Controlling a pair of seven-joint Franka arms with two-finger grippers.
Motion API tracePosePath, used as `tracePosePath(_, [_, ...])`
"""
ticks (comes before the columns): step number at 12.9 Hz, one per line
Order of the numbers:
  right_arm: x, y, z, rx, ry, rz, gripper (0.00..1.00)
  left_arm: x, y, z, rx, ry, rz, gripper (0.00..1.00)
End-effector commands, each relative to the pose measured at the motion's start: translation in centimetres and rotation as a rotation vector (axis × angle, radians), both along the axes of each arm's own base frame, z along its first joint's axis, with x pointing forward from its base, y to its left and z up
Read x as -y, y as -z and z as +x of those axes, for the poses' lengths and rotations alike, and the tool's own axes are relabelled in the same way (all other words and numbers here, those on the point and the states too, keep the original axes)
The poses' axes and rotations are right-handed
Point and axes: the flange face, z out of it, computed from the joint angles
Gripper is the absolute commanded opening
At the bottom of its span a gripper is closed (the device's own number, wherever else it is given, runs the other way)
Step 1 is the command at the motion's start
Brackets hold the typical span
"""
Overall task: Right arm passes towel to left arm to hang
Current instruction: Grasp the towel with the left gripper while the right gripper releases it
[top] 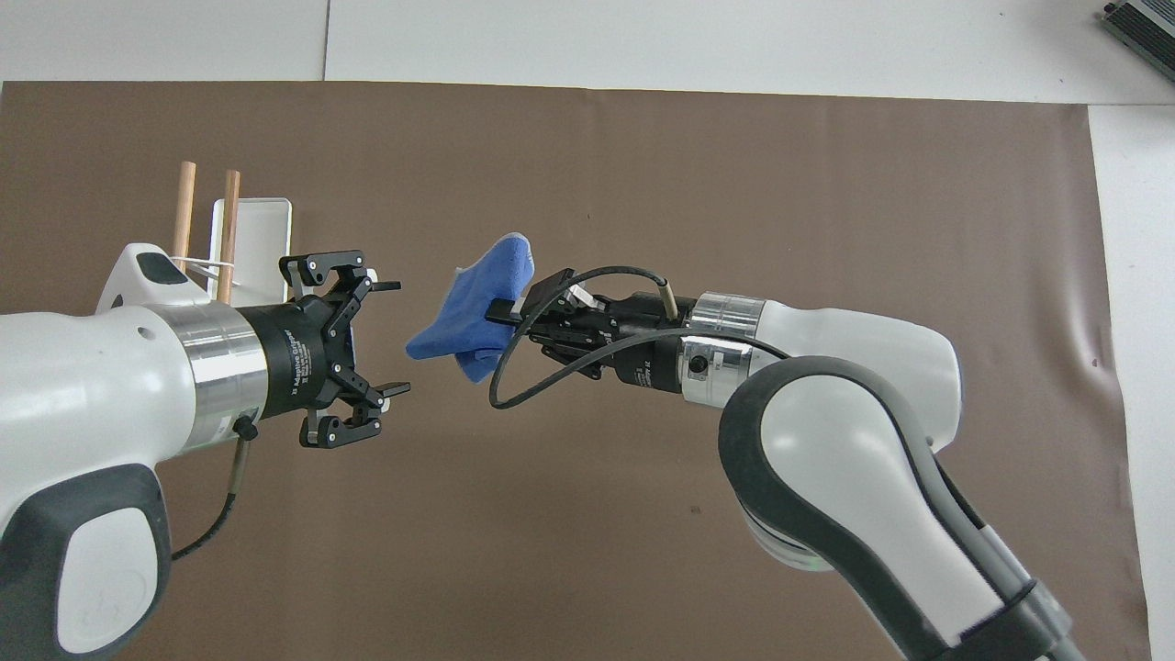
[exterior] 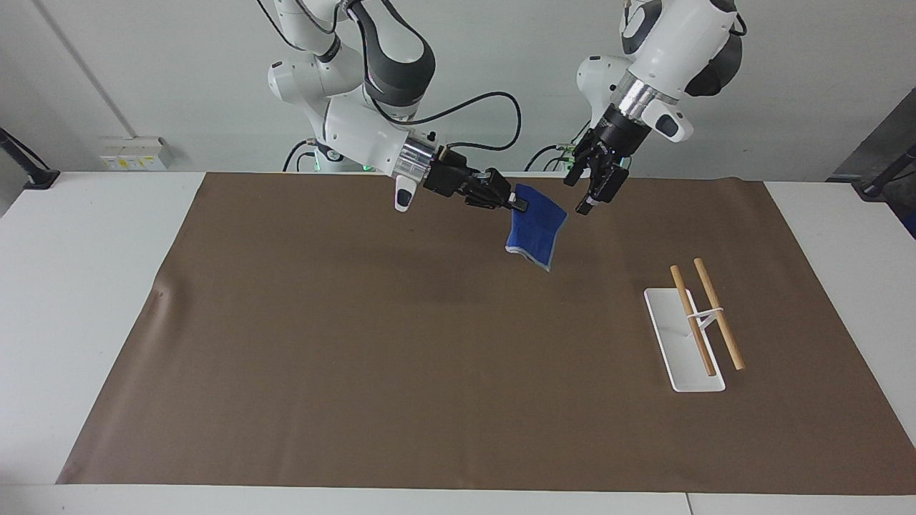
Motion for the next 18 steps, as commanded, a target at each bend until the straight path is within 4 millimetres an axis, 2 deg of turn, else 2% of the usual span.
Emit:
tracePosePath(1, [0.2,0.3,-0.1,0.015,0.014,0.008,0.00,1.3,1.7,-1.2,0.020,-0.030,-0.038,0.90])
tracePosePath(2, [0.2,0.3,-0.1,0.015,0.013,0.009,0.00,1.9,2.2,-1.5,0.018,-0.016,-0.036,0.90])
tracePosePath(4, [0.2,0.0,0.0,0.021,0.011,0.013,0.00,2.1,2.6,-1.3,0.034,-0.034,-0.044,0.85])
tracePosePath(5, [0.4,-0.1,0.1,0.022,0.012,0.015,0.00,2.0,2.7,-1.3,0.032,-0.045,-0.047,0.67])
tracePosePath(7, [0.5,-0.1,0.2,0.022,0.012,0.016,0.00,1.8,2.6,-1.2,0.045,-0.045,-0.047,0.00])
tracePosePath(17, [0.9,-0.6,0.4,0.023,0.026,0.019,0.00,0.6,2.5,0.0,0.092,-0.060,-0.048,0.00])
tracePosePath(18, [1.1,-0.6,0.5,0.025,0.030,0.014,0.23,0.4,2.5,0.2,0.098,-0.064,-0.048,0.00])
